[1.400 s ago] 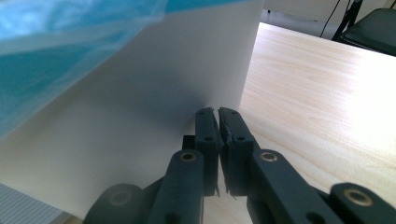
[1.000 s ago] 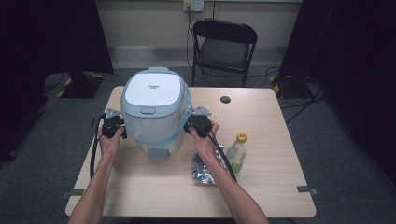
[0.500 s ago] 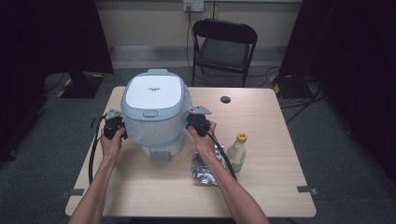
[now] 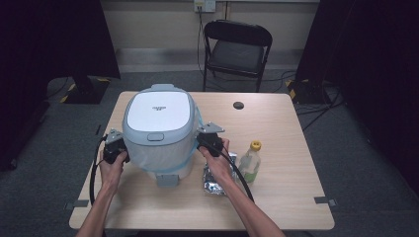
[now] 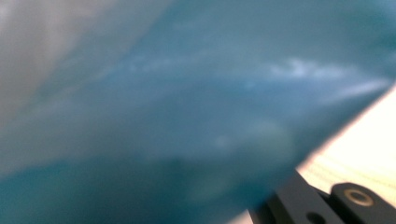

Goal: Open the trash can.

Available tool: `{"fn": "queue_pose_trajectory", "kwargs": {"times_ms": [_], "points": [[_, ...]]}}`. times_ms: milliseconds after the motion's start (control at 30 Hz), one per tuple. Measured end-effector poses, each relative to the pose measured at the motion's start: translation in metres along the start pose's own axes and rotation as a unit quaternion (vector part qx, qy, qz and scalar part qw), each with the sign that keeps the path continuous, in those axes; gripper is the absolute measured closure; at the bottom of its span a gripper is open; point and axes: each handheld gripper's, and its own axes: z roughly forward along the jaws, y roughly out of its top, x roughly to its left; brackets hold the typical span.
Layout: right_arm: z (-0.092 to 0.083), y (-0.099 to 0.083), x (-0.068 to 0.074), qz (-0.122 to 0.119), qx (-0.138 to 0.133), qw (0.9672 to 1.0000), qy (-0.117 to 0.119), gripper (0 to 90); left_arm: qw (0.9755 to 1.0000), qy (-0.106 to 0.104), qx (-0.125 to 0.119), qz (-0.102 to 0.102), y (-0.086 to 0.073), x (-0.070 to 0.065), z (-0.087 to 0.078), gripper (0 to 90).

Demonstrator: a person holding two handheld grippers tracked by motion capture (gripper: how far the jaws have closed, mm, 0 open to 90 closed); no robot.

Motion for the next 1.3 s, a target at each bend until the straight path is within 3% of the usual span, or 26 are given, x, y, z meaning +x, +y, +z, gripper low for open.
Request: {"fn": "queue_pose_trajectory", "kwargs": {"times_ms": [67, 267, 400, 500, 567, 733, 800, 867, 900, 1000, 1067, 1100, 1133, 1200, 1233, 1300], "points": [[-0.009, -0.004, 0.006, 0.003, 0.006, 0.9999, 0.016, 85.1, 0.9998, 0.011, 0.004, 0.017, -0.003, -0.002, -0.007, 74.7], [-0.017, -0.005, 0.013, -0.011, 0.018, 0.9995, 0.025, 85.1, 0.9998, 0.009, 0.007, 0.014, -0.012, -0.007, -0.023, 75.1], [-0.025, -0.007, 0.016, -0.021, 0.026, 0.9990, 0.031, 83.3, 1.0000, 0.003, 0.000, 0.001, -0.017, -0.012, -0.028, 75.4], [-0.029, -0.009, 0.015, -0.022, 0.028, 0.9989, 0.031, 81.5, 1.0000, -0.003, 0.001, 0.006, -0.018, -0.016, -0.029, 77.9], [-0.032, -0.011, 0.013, -0.017, 0.028, 0.9989, 0.034, 81.2, 0.9999, -0.012, -0.001, -0.002, -0.019, -0.016, -0.029, 77.2], [-0.033, -0.013, 0.011, -0.006, 0.025, 0.9990, 0.037, 82.0, 0.9999, -0.010, -0.006, -0.012, -0.020, -0.014, -0.027, 73.3], [-0.033, -0.013, 0.011, -0.008, 0.024, 0.9990, 0.036, 79.8, 0.9999, -0.006, -0.007, -0.014, -0.019, -0.013, -0.026, 70.9], [-0.033, -0.013, 0.007, -0.015, 0.026, 0.9990, 0.034, 71.3, 0.9995, -0.014, -0.006, -0.029, -0.020, -0.008, -0.024, 62.8], [-0.033, -0.013, 0.002, -0.010, 0.027, 0.9986, 0.044, 70.2, 0.9995, -0.014, -0.009, -0.028, -0.019, -0.008, -0.023, 63.2], [-0.032, -0.013, 0.003, -0.010, 0.028, 0.9987, 0.041, 76.7, 0.9997, -0.006, -0.010, -0.022, -0.016, -0.013, -0.019, 70.1], [-0.033, -0.013, 0.003, -0.013, 0.027, 0.9988, 0.037, 76.1, 0.9999, 0.005, -0.004, -0.010, -0.013, -0.015, -0.018, 69.5], [-0.033, -0.014, 0.002, -0.016, 0.027, 0.9989, 0.035, 72.6, 0.9999, 0.009, -0.002, -0.008, -0.013, -0.015, -0.019, 66.8], [-0.033, -0.014, -0.001, -0.017, 0.031, 0.9987, 0.037, 65.8, 0.9997, -0.004, -0.003, -0.024, -0.015, -0.010, -0.020, 59.0], [-0.034, -0.014, -0.002, -0.016, 0.033, 0.9985, 0.040, 63.5, 0.9995, -0.008, -0.002, -0.029, -0.017, -0.006, -0.021, 55.0], [-0.036, -0.015, -0.003, -0.018, 0.037, 0.9982, 0.044, 59.0, 0.9995, -0.011, -0.001, -0.029, -0.019, -0.004, -0.022, 43.4], [-0.038, -0.017, -0.003, -0.019, 0.040, 0.9980, 0.045, 57.1, 0.9993, -0.013, 0.016, -0.030, -0.024, 0.000, -0.022, 39.9]]}}
